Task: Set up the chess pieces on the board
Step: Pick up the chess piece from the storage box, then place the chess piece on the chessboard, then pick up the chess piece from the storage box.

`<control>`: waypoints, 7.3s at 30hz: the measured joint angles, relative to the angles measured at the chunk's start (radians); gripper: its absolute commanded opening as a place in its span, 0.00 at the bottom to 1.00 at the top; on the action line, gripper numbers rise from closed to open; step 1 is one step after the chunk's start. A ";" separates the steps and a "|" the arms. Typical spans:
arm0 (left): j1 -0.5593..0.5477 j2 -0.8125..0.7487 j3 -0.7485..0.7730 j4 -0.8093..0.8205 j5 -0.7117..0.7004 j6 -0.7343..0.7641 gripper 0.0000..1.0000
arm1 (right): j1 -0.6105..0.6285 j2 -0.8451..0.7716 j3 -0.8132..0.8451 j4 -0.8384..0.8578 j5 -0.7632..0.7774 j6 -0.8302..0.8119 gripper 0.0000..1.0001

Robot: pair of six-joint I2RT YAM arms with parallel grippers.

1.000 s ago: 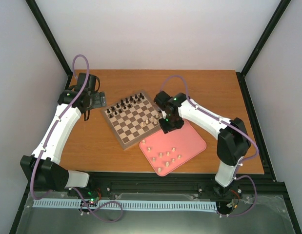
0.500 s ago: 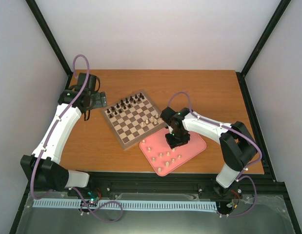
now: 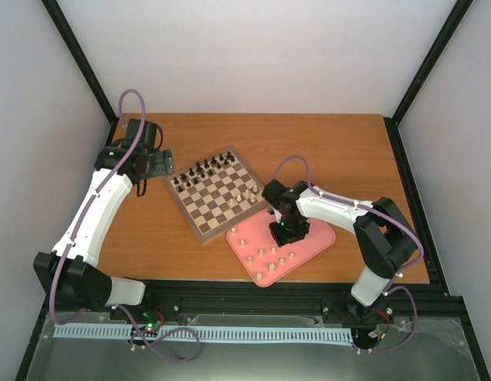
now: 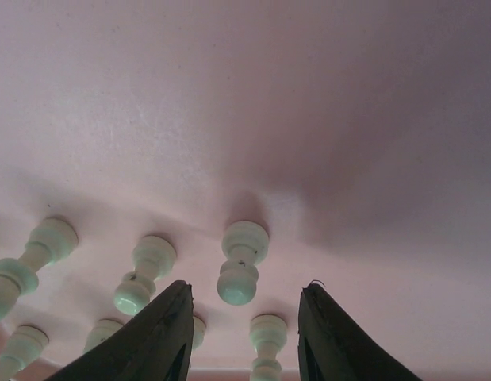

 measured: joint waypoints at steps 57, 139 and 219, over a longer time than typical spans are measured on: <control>0.000 -0.027 -0.019 0.006 0.018 0.001 1.00 | 0.161 0.578 1.064 -0.280 -0.006 -0.162 0.07; 0.000 -0.026 -0.041 0.015 0.022 0.003 1.00 | 0.146 0.725 1.151 -0.241 0.079 -0.167 0.29; 0.000 0.018 -0.041 0.024 0.078 0.002 1.00 | 0.002 -0.058 -0.139 0.006 -0.039 0.080 0.13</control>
